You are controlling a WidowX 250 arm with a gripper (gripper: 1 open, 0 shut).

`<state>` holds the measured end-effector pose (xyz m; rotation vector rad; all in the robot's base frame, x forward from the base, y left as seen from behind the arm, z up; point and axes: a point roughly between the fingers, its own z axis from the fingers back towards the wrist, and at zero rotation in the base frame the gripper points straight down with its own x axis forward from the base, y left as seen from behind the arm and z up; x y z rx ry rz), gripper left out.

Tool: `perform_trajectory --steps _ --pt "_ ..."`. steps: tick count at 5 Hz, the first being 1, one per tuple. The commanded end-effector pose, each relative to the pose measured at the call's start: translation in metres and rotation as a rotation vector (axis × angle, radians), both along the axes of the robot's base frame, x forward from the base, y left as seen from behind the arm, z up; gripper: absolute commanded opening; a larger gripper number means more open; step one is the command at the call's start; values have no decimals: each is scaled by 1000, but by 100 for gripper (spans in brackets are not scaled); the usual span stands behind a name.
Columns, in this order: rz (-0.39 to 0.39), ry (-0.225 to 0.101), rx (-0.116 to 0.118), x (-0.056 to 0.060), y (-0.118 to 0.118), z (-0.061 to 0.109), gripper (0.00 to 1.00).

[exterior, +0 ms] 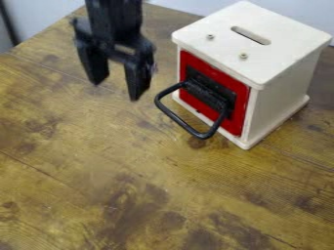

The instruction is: Close the drawer

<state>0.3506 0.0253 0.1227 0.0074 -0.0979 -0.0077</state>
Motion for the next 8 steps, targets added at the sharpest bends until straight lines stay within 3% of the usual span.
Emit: perform_trajectory --steps 1,3,4,5,6,8 --pt "67 -77 3 -2 -22 7 100" --pt "58 -79 -8 -2 1 0 100" --pt "50 -69 -7 -5 7 6 100" --pt "41 -89 -7 -8 9 11 100" --pt "34 -89 -6 -9 11 17 100" --pt "10 -114 -3 3 12 43 100"
